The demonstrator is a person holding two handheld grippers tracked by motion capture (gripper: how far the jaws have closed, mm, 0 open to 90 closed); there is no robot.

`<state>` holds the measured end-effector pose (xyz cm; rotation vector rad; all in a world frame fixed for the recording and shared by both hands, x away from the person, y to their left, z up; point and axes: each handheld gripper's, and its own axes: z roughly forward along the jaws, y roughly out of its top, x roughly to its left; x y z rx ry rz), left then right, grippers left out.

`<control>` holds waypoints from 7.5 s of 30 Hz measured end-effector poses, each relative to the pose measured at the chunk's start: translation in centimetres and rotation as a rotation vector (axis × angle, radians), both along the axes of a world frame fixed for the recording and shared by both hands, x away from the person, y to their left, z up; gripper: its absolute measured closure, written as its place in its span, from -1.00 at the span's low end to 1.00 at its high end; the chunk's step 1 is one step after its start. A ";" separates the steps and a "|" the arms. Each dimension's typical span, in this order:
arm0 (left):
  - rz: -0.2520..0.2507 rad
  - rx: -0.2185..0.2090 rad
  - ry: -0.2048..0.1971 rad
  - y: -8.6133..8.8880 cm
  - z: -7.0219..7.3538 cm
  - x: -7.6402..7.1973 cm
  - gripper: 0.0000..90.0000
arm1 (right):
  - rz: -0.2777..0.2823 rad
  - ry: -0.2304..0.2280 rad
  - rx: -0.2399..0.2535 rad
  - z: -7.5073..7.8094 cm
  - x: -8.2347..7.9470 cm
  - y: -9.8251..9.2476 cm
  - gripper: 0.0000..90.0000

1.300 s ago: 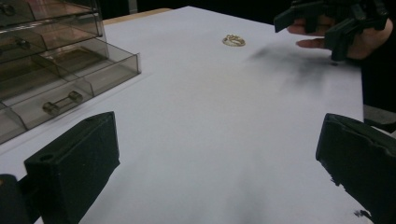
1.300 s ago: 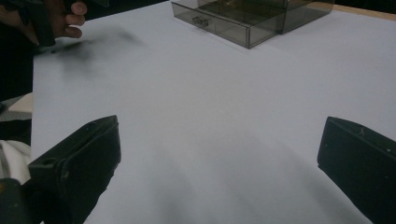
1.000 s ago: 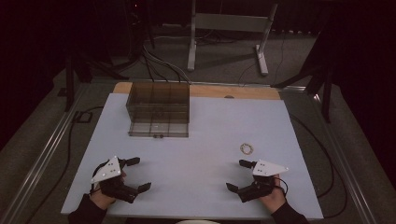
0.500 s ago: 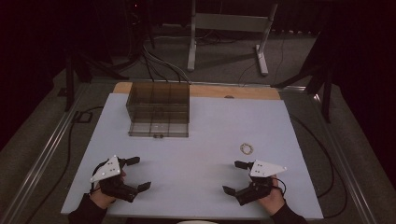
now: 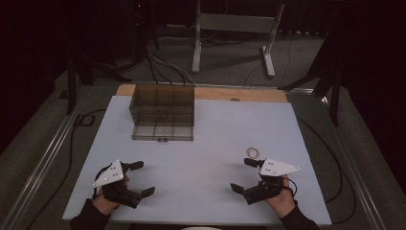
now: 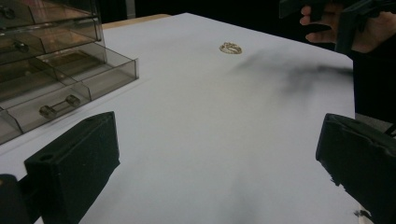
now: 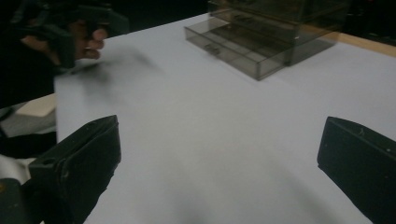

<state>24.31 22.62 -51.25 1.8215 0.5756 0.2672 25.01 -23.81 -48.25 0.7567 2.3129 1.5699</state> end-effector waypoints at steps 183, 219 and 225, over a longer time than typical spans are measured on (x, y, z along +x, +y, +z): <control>-0.007 -0.022 0.005 0.3 0.0 0.0 -0.99 | -0.191 0.258 -0.122 -0.6 18.1 26.0 0.93; -0.009 -0.035 0.009 0.4 0.0 0.2 -0.99 | -0.046 0.337 0.033 -1.0 17.5 26.6 -0.54; -0.011 -0.027 0.007 0.2 0.0 0.2 -0.99 | -0.041 0.331 0.006 -0.8 16.2 24.4 -0.57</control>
